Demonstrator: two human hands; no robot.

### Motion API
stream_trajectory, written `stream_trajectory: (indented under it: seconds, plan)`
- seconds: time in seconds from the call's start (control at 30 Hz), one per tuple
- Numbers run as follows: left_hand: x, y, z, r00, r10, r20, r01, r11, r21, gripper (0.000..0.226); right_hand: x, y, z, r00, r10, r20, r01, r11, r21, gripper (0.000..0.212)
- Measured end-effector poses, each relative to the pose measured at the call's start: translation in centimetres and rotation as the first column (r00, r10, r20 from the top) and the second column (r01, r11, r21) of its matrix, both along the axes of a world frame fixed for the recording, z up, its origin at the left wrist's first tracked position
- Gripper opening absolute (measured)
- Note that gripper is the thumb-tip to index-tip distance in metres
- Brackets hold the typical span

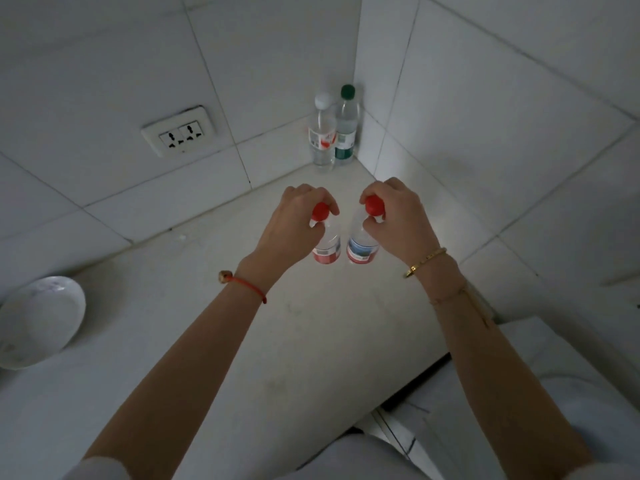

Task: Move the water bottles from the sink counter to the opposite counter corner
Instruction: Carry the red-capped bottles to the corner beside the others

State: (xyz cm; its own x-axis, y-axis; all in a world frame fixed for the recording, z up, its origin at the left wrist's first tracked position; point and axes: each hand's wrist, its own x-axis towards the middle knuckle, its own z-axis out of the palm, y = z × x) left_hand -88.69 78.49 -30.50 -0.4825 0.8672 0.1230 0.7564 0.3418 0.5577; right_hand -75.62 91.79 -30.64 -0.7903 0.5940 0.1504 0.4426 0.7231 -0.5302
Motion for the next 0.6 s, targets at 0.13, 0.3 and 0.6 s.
stream_trajectory:
  seconds: [0.13, 0.3, 0.6]
  plan:
    - [-2.8, 4.8, -0.7, 1.000, 0.015, -0.021, -0.015, 1.000, 0.006, 0.033, -3.4, 4.7, -0.4, 1.000, -0.012, 0.012, 0.011, 0.999, 0.033, 0.030]
    - [-6.1, 10.0, -1.6, 0.999, 0.019, -0.026, -0.019, 1.000, -0.008, 0.037, -7.5, 9.7, -1.5, 1.000, -0.012, 0.000, 0.012, 0.998, 0.061, 0.029]
    - [-10.8, 17.6, -3.1, 0.993, 0.116, -0.026, -0.117, 0.993, -0.016, 0.036, -14.1, 16.1, -3.5, 0.999, 0.015, 0.029, -0.017, 0.997, 0.081, 0.026]
